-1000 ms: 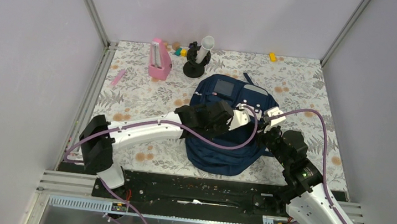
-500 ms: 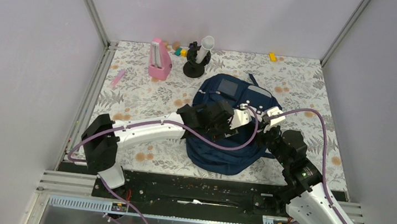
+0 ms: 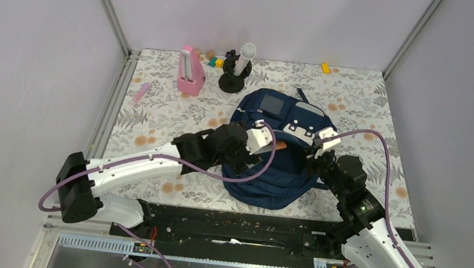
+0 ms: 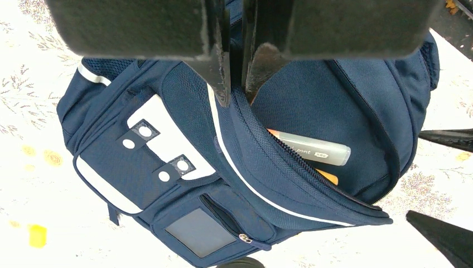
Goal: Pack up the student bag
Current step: Place the stationery in the student bag, then pick up the stationery from the center of the board.
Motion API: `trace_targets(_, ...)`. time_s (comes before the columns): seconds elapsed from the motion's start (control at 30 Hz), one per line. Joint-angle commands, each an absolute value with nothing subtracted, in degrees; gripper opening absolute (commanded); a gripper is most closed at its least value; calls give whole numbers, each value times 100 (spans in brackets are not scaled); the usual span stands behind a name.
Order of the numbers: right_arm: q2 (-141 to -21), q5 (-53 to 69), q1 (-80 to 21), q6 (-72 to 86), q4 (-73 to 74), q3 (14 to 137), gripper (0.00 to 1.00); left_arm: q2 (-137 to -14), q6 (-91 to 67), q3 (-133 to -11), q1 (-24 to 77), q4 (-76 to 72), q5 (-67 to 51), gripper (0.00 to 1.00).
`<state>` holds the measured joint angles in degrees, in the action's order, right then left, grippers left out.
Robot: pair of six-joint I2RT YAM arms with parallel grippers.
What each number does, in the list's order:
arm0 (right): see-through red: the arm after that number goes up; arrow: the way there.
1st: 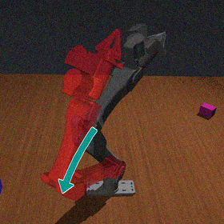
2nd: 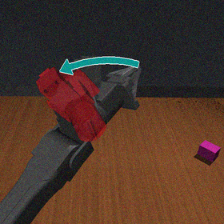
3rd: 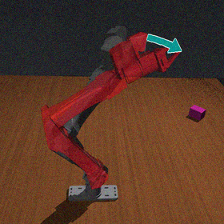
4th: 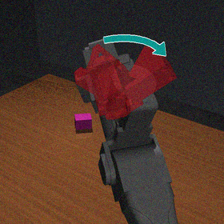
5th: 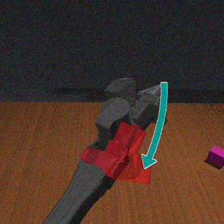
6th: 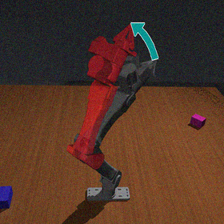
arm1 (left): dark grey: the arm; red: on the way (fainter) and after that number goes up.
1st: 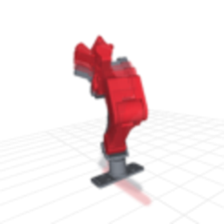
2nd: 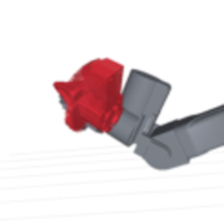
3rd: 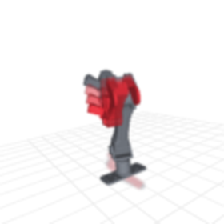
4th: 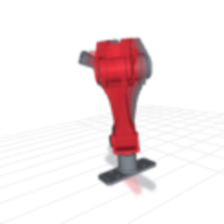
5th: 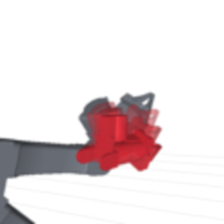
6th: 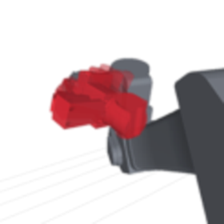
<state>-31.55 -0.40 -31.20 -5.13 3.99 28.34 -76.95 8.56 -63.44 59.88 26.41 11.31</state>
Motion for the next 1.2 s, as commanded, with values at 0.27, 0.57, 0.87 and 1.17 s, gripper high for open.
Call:
trace_targets(0.27, -3062, -140, -3089, -473, -425, 3051, 0, -6865, 459, -6081, 5304, 3346, 1478, 78)
trace_targets(0.57, -2937, -248, -3094, -498, -364, 3013, 0, -6798, 368, -6354, 3292, 3172, 965, 79)
trace_targets(0.87, -3055, -263, -3096, -473, -431, 2978, 0, -7821, 220, -6943, 1342, 2793, 483, 78)
trace_targets(1.17, -3076, -101, -3089, -364, -467, 2943, 0, -9307, 491, -7736, -325, 2519, -278, 78)
